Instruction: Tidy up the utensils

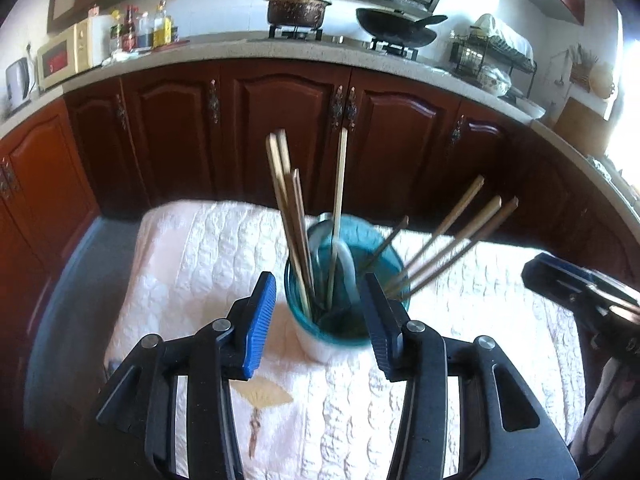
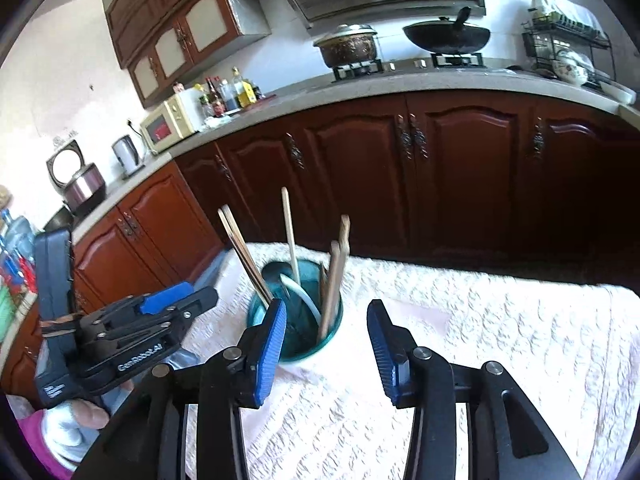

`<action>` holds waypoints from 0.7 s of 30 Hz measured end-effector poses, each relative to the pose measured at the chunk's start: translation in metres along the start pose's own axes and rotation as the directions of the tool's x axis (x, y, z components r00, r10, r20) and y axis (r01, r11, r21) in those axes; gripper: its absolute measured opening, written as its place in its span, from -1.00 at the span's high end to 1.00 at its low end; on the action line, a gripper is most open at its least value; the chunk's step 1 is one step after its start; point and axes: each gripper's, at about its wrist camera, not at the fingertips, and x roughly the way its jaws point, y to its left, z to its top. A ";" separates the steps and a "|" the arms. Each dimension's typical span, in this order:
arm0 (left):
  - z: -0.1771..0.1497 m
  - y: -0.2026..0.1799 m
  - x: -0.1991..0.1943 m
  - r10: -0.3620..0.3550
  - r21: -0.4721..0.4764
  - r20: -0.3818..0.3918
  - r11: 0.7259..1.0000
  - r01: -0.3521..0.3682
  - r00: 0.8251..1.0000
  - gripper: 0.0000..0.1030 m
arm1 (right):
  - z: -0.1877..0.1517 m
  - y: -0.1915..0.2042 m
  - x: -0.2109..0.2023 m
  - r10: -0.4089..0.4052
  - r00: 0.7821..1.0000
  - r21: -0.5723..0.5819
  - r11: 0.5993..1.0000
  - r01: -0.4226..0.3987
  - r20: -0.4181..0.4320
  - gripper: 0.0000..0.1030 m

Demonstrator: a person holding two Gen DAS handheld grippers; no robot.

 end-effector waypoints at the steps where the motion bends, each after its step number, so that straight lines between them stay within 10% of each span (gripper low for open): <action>1: -0.005 0.000 0.001 0.006 -0.008 -0.010 1.000 -0.006 1.000 0.16 | -0.004 0.001 0.002 -0.009 1.000 0.004 1.000 0.009 -0.005 0.21; 21: -0.037 0.002 -0.031 0.068 -0.007 0.033 0.998 -0.068 0.997 0.16 | -0.036 0.024 0.028 -0.120 0.991 -0.006 0.993 0.120 -0.058 0.09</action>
